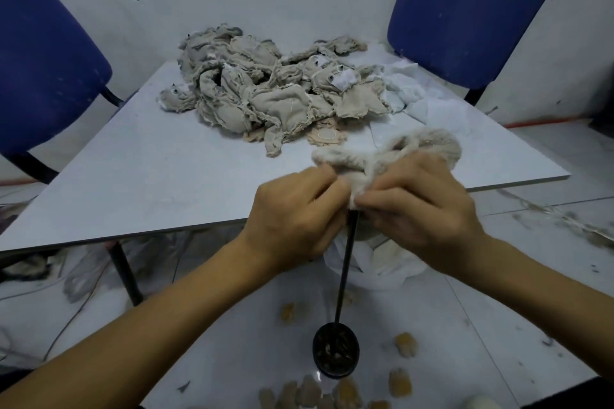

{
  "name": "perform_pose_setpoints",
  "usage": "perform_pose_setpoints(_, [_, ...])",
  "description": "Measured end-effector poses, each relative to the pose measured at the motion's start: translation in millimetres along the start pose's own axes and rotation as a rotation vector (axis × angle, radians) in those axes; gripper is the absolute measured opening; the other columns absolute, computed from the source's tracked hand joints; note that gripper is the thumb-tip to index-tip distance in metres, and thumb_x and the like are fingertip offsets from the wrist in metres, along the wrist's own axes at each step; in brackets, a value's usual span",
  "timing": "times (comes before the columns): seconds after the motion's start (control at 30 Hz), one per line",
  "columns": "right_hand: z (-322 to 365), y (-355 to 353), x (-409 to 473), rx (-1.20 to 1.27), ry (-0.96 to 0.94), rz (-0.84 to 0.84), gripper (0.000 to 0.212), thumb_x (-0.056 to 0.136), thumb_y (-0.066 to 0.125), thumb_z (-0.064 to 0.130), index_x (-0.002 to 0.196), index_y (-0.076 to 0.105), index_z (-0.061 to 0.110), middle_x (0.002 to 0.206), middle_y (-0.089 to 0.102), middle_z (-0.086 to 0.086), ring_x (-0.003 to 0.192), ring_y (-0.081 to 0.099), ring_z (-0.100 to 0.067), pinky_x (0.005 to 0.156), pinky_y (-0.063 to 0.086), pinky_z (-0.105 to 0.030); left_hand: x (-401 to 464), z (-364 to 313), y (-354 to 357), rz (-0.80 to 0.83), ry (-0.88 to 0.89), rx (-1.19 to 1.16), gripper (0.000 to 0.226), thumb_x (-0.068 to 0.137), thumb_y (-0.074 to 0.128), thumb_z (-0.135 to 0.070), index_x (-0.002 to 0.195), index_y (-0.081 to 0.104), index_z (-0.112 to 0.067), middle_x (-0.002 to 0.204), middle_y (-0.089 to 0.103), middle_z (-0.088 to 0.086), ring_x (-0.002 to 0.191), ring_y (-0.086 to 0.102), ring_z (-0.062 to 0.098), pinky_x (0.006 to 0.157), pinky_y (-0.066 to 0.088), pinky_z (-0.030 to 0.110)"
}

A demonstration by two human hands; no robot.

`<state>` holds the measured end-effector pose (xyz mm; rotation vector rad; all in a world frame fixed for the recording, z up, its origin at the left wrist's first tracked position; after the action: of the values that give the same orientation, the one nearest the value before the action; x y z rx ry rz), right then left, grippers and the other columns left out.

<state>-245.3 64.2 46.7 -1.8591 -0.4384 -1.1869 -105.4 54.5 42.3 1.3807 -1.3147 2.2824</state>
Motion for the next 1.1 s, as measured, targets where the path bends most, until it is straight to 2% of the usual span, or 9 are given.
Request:
perform_pose_setpoints(0.1, [8.7, 9.1, -5.5, 0.050, -0.032, 0.092, 0.011, 0.090, 0.074, 0.010, 0.085, 0.076, 0.001, 0.084, 0.069, -0.010, 0.071, 0.059, -0.027, 0.063, 0.045, -0.040, -15.5, -1.3, 5.4, 0.107, 0.081, -0.119, 0.028, 0.093, 0.054, -0.017, 0.073, 0.061, 0.000, 0.079, 0.057, 0.017, 0.067, 0.047, 0.029, 0.059, 0.036, 0.041])
perform_pose_setpoints(0.3, [-23.2, -2.0, -3.6, 0.217, 0.340, 0.052, 0.025, 0.096, 0.061, 0.024, 0.117, 0.053, 0.012, 0.101, 0.055, -0.015, 0.086, 0.053, -0.013, 0.076, 0.049, -0.014, -11.7, 28.5, 5.4, 0.202, -0.459, -0.359, 0.047, 0.085, 0.057, -0.052, 0.119, 0.055, -0.019, 0.121, 0.046, 0.006, 0.117, 0.040, 0.024, 0.098, 0.038, 0.051])
perform_pose_setpoints(0.4, [-43.8, 2.4, -3.0, 0.130, 0.440, 0.229, 0.051, 0.089, 0.062, 0.047, 0.131, 0.054, 0.019, 0.120, 0.049, -0.012, 0.110, 0.042, -0.013, 0.093, 0.040, -0.020, -5.3, 31.0, 11.1, 0.343, -0.515, -0.417, 0.059, 0.079, 0.057, -0.065, 0.126, 0.051, -0.030, 0.132, 0.040, -0.005, 0.128, 0.033, 0.013, 0.107, 0.032, 0.047])
perform_pose_setpoints(0.53, [-56.5, 19.9, -13.7, 0.375, 0.614, 0.522, 0.049, 0.077, 0.066, 0.058, 0.120, 0.056, 0.037, 0.110, 0.066, 0.008, 0.100, 0.060, -0.008, 0.084, 0.046, -0.023, 1.6, 35.0, 16.3, 0.403, -0.542, -0.610, 0.049, 0.077, 0.078, -0.048, 0.110, 0.045, -0.032, 0.118, 0.050, -0.008, 0.114, 0.045, 0.012, 0.099, 0.044, 0.042])
perform_pose_setpoints(0.63, [-52.1, 13.1, -7.5, 0.440, 0.587, 0.338, 0.031, 0.076, 0.075, 0.044, 0.099, 0.067, 0.027, 0.093, 0.068, 0.013, 0.083, 0.062, -0.003, 0.070, 0.045, -0.018, 4.4, 38.6, 9.8, 0.295, -0.510, -0.677, 0.048, 0.080, 0.078, -0.026, 0.112, 0.042, -0.031, 0.096, 0.055, -0.015, 0.085, 0.057, 0.005, 0.072, 0.050, 0.020])
perform_pose_setpoints(0.73, [-44.5, 7.6, 0.9, 0.382, 0.499, 0.249, 0.032, 0.075, 0.081, 0.035, 0.098, 0.071, 0.015, 0.092, 0.068, 0.009, 0.083, 0.062, -0.006, 0.072, 0.047, -0.021, 1.7, 36.5, 1.3, 0.230, -0.346, -0.537, 0.046, 0.078, 0.060, -0.023, 0.119, 0.041, -0.029, 0.080, 0.050, -0.010, 0.066, 0.049, 0.011, 0.056, 0.040, 0.017])
perform_pose_setpoints(0.9, [-32.5, 15.8, 3.0, 0.348, 0.489, 0.317, 0.035, 0.076, 0.078, 0.039, 0.101, 0.070, 0.016, 0.093, 0.067, 0.008, 0.082, 0.059, -0.006, 0.072, 0.044, -0.016, -13.9, 35.9, 20.8, 0.464, -0.347, -0.591, 0.053, 0.086, 0.067, -0.048, 0.131, 0.047, -0.030, 0.112, 0.049, -0.023, 0.096, 0.048, -0.008, 0.080, 0.036, 0.010])
perform_pose_setpoints(1.0, [-36.6, 18.5, -0.9, 0.436, 0.569, 0.337, 0.042, 0.073, 0.075, 0.045, 0.108, 0.063, 0.025, 0.096, 0.064, 0.013, 0.088, 0.061, -0.003, 0.074, 0.047, -0.016, -2.5, 35.8, 21.2, 0.361, -0.349, -0.579, 0.040, 0.086, 0.068, -0.039, 0.116, 0.065, -0.011, 0.103, 0.059, -0.011, 0.092, 0.055, 0.006, 0.078, 0.042, 0.019])
perform_pose_setpoints(1.1, [-43.6, 14.5, -4.2, 0.560, 0.647, 0.298, 0.047, 0.073, 0.081, 0.045, 0.110, 0.054, 0.033, 0.101, 0.061, 0.016, 0.097, 0.061, -0.004, 0.079, 0.048, -0.017, 5.9, 37.4, 12.3, 0.173, -0.356, -0.572, 0.017, 0.084, 0.073, -0.016, 0.096, 0.070, -0.005, 0.086, 0.059, -0.007, 0.076, 0.052, 0.004, 0.068, 0.039, 0.019])
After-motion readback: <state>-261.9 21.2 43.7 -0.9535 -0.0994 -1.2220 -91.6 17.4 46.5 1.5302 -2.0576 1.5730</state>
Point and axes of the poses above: each hand's wrist, its own x-axis towards the middle knuckle, its own y-axis out of the palm, z = x × y, the point moved 6 cm from there along x, towards the middle knuckle
